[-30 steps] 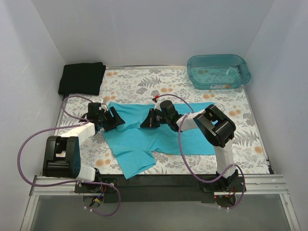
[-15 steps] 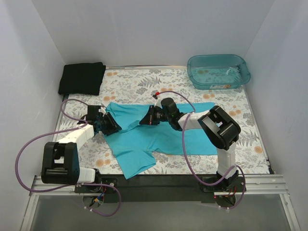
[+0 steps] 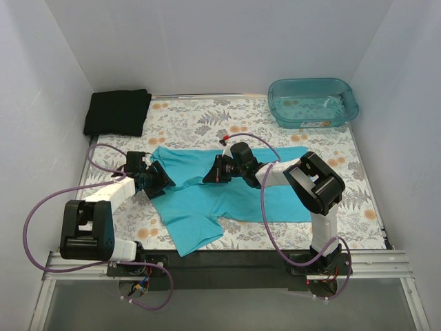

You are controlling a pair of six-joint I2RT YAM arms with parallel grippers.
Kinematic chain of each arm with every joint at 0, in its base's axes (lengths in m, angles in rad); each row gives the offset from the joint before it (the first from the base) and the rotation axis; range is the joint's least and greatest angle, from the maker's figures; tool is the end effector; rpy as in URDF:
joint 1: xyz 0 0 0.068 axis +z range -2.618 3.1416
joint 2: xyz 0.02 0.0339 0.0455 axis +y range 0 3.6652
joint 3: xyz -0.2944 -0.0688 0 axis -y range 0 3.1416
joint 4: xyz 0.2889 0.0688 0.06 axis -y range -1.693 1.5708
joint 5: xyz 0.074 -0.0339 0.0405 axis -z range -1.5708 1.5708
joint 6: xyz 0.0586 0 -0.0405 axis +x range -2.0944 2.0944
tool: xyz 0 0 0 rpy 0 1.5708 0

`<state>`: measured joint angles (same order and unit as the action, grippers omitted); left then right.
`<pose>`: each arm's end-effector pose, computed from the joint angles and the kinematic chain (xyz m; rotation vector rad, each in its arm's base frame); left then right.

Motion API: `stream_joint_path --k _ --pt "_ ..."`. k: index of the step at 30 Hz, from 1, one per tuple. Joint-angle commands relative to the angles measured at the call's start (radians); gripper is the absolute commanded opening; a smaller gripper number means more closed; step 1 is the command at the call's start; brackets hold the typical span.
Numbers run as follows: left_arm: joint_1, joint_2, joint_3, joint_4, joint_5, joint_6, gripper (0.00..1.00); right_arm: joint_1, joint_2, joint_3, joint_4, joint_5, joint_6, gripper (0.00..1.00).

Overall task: Fold and stack the t-shirts
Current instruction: Fold the tshirt

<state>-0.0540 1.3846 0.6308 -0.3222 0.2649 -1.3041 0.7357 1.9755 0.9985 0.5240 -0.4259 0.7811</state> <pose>0.2780 -0.0304 0.1339 -1.5771 2.3482 -0.7415 0.3261 0.3279 0.1225 -0.2534 2.2591 1.3226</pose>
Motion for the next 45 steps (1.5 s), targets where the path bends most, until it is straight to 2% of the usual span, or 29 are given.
stream_joint_path --k 1,7,11,18,19,22,27,33,40,45 --pt "0.005 -0.022 0.007 0.047 -0.052 0.011 0.54 0.001 -0.004 0.008 0.013 -0.011 -0.022 0.01" --pt "0.005 0.001 0.013 0.135 0.025 0.026 0.56 -0.001 0.006 0.023 0.013 -0.022 -0.025 0.01" --pt "0.005 0.022 0.033 0.144 0.062 0.026 0.54 0.001 0.005 0.026 0.013 -0.025 -0.026 0.01" --pt "0.005 -0.001 0.027 0.124 0.109 0.005 0.29 0.001 -0.006 0.026 0.013 -0.028 -0.029 0.01" --pt "0.005 -0.021 0.027 0.105 0.118 -0.004 0.2 0.001 -0.007 0.026 0.014 -0.028 -0.028 0.01" --pt "0.005 -0.07 0.033 0.056 0.099 -0.027 0.0 -0.001 -0.015 0.025 0.011 -0.027 -0.028 0.01" --pt "0.005 -0.119 0.04 -0.014 0.074 -0.073 0.0 -0.004 -0.012 0.022 0.01 -0.027 -0.023 0.01" --pt "0.005 -0.101 0.011 -0.034 0.094 -0.112 0.0 -0.01 -0.018 0.012 0.005 -0.017 -0.026 0.01" --pt "0.005 -0.082 0.004 -0.069 -0.031 -0.133 0.0 -0.013 -0.02 0.014 -0.036 -0.022 -0.034 0.01" --pt "0.005 -0.078 0.027 -0.095 -0.066 -0.135 0.0 -0.018 -0.032 0.029 -0.105 -0.025 -0.045 0.01"
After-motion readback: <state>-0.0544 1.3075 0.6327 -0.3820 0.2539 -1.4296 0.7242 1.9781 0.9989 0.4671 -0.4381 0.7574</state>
